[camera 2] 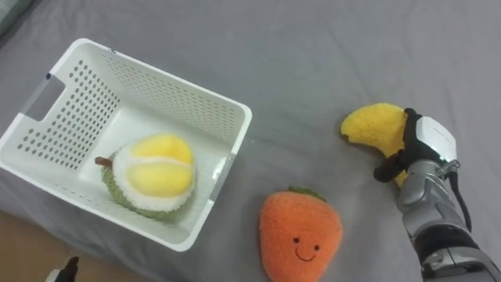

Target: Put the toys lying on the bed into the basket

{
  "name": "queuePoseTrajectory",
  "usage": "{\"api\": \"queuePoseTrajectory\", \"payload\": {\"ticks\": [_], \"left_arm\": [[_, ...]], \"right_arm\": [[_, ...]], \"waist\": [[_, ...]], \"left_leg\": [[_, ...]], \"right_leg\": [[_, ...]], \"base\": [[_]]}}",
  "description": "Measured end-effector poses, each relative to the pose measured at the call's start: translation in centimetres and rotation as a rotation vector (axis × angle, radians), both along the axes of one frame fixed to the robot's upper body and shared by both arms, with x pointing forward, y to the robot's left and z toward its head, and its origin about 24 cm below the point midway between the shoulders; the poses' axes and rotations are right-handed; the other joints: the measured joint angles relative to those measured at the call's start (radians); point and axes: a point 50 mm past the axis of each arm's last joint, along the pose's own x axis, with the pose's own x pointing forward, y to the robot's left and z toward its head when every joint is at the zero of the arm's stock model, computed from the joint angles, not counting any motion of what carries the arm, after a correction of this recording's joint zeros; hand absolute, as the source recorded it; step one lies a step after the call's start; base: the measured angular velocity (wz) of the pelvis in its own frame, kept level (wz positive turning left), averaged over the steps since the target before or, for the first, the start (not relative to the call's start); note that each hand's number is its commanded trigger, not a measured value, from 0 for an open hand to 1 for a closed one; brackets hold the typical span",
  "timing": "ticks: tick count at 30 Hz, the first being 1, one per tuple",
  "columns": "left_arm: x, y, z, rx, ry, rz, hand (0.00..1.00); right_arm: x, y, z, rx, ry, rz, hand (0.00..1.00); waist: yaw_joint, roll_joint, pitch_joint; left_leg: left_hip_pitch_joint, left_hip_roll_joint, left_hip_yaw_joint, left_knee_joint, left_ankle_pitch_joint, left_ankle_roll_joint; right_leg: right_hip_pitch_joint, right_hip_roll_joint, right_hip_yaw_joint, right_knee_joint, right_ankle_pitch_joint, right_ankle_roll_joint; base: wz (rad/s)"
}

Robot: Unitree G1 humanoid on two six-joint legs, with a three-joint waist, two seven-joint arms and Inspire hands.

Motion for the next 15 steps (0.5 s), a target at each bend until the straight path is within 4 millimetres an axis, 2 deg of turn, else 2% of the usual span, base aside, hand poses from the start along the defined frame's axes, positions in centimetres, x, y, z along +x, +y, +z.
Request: {"api": "queuePoseTrajectory", "payload": {"ticks": [5, 9, 15], "left_arm": [[0.25, -0.15, -0.12, 0.000, 0.010, -0.010, 0.00], [0.46, -0.53, -0.21, -0.004, 0.016, -0.037, 0.00], [0.56, -0.79, -0.27, -0.018, 0.019, -0.062, 0.00]], "right_arm": [[-0.34, -0.08, -0.40, -0.032, 0.011, -0.004, 0.00], [-0.05, -0.12, -0.04, -0.043, -0.008, -0.009, 0.00], [0.18, -0.20, 0.25, -0.047, -0.031, -0.018, 0.00]], "waist": [[0.024, 0.006, 0.0043], [0.025, 0.020, 0.0128], [0.030, 0.027, 0.0117]], "left_leg": [[-0.002, 0.000, -0.001, 0.002, 0.000, 0.000], [-0.012, -0.001, -0.004, 0.015, 0.000, 0.000], [-0.021, -0.001, -0.007, 0.019, 0.001, 0.000]], "right_leg": [[0.000, 0.000, -0.001, 0.000, 0.000, 0.000], [-0.001, 0.000, -0.005, 0.001, 0.000, 0.000], [-0.008, -0.001, -0.009, 0.005, 0.001, -0.001]], "base": [[0.00], [0.04], [0.00]]}}
